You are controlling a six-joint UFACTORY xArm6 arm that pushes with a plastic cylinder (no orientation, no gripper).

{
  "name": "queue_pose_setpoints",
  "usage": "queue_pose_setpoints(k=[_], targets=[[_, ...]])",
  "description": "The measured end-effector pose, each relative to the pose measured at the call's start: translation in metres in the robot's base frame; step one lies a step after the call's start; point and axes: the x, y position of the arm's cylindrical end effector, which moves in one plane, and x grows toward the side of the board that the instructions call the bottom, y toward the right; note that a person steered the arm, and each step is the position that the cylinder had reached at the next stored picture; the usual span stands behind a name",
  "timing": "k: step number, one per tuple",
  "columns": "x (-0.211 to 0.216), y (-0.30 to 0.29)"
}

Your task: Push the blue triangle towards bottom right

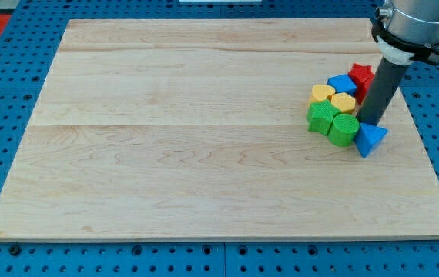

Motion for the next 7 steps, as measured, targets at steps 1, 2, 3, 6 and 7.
queue_pose_setpoints(k=[1, 2, 3, 6, 7], targets=[[0.009, 0.0], [0.018, 0.0], [0.03, 0.0], [0.058, 0.0], [0.062, 0.0]])
